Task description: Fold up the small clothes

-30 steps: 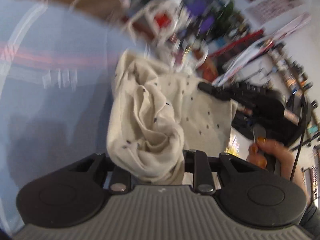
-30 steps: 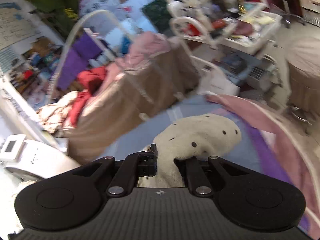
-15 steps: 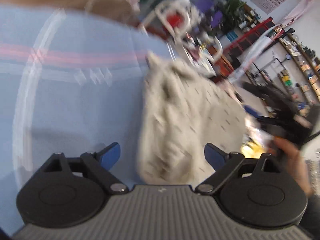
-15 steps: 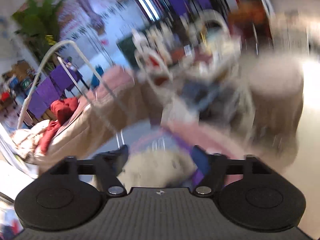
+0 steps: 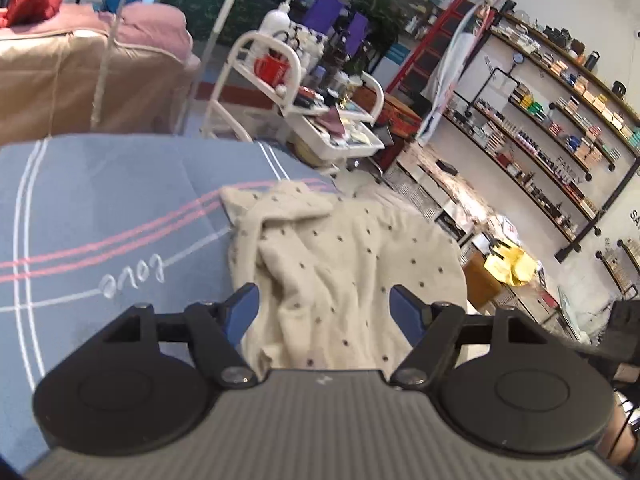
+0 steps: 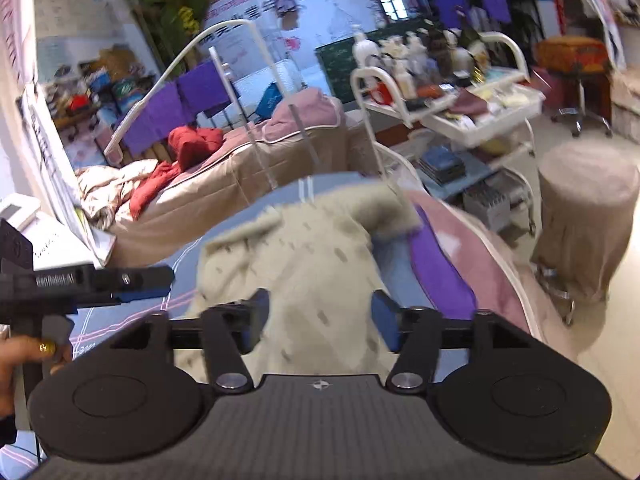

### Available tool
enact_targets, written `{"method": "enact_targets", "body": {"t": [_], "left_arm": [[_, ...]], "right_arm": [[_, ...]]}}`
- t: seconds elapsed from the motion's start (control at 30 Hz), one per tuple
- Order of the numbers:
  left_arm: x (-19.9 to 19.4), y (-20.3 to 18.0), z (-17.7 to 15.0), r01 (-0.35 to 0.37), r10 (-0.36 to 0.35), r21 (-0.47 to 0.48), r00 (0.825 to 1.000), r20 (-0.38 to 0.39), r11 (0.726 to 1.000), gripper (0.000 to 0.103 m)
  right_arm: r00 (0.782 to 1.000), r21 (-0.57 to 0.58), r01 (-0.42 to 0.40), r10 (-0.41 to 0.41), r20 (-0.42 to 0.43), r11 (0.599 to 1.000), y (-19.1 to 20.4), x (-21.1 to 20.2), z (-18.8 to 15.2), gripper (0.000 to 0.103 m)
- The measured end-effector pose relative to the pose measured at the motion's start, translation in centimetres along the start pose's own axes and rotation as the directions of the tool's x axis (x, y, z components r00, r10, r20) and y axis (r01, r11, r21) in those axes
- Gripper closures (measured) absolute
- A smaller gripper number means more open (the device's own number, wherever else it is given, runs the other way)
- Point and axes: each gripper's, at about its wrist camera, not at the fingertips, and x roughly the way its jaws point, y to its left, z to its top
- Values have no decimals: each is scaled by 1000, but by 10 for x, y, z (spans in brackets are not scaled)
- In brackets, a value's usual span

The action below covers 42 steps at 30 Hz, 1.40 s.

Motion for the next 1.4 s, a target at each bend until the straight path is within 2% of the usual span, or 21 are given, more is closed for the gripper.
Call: {"method": "enact_targets", "body": {"t": [0.1,0.2,0.27,0.37,0.47,0.53,0.6,0.67,0.7,0.73,0.8,0.83,0.87,0.9,0.93,0.97,1.0,1.1,1.2,1.3,1.4], "left_arm": [[12,1,-6,-4,5,4,999,-39,1000,31],[24,5,-7,-26,26,-10,998,-59,1000,31],[29,10,-6,-39,37,-29,997,-66,999,31],[36,14,0,-47,44,-49,997,-66,998,31],[46,10,10,-48,48,-7,997,-58,999,31],[55,5,19,-44,47,46,998,-47,998,29],[72,1,31,-49,54,101,997,-50,994,28],[86,-1,39,-106,113,130,993,-43,986,27],[92,0,43,-128,135,137,990,-44,982,25],[100,2,46,-166,176,153,983,-58,974,21],[108,7,50,-305,323,209,945,-54,929,21],[107,12,52,-357,370,209,929,-26,910,15],[102,20,55,-384,391,181,920,-7,905,11],[97,27,58,-425,428,151,904,10,893,9],[92,33,60,-491,491,126,871,31,862,10],[86,39,62,-519,517,106,855,47,848,10],[79,46,66,-525,522,76,851,57,847,10],[63,59,71,-518,516,40,855,47,855,10],[45,50,63,-435,430,109,900,63,894,10],[31,19,43,-346,338,237,938,77,908,9],[27,-14,20,-289,296,322,955,28,901,8]], "right_arm": [[999,63,-42,43,-19,997,-15,2,-19,1],[995,84,-99,101,-12,991,-14,0,-30,15],[995,96,-99,101,-15,991,-13,0,-32,18],[996,180,-73,80,-28,981,-18,-6,-30,80],[992,288,-100,118,-47,952,-20,-24,-30,86],[986,367,-81,128,-105,927,-22,-33,-32,86],[979,377,-36,109,-174,926,-17,-36,-35,86],[962,418,12,103,-252,908,-19,-33,-41,84],[962,445,29,96,-254,895,-23,-33,-44,68],[967,423,57,55,-249,904,-21,-38,-45,61],[979,297,113,-55,-196,948,-7,-51,-38,36],[984,226,137,-105,-146,964,2,-59,-34,34],[987,157,145,-132,-91,977,13,-66,-30,33],[990,91,141,-139,-32,986,25,-72,-27,32],[992,41,126,-127,12,991,37,-76,-25,29],[994,6,104,-104,35,995,45,-77,-24,18],[996,-35,73,-71,49,997,56,-77,-23,6],[999,-131,11,-6,40,991,80,-65,-26,4],[1000,-163,-13,13,1,987,90,-49,-32,4],[995,-206,84,-92,-26,975,97,-34,-43,4],[985,-201,142,-158,-66,969,94,-16,-48,3]]}}
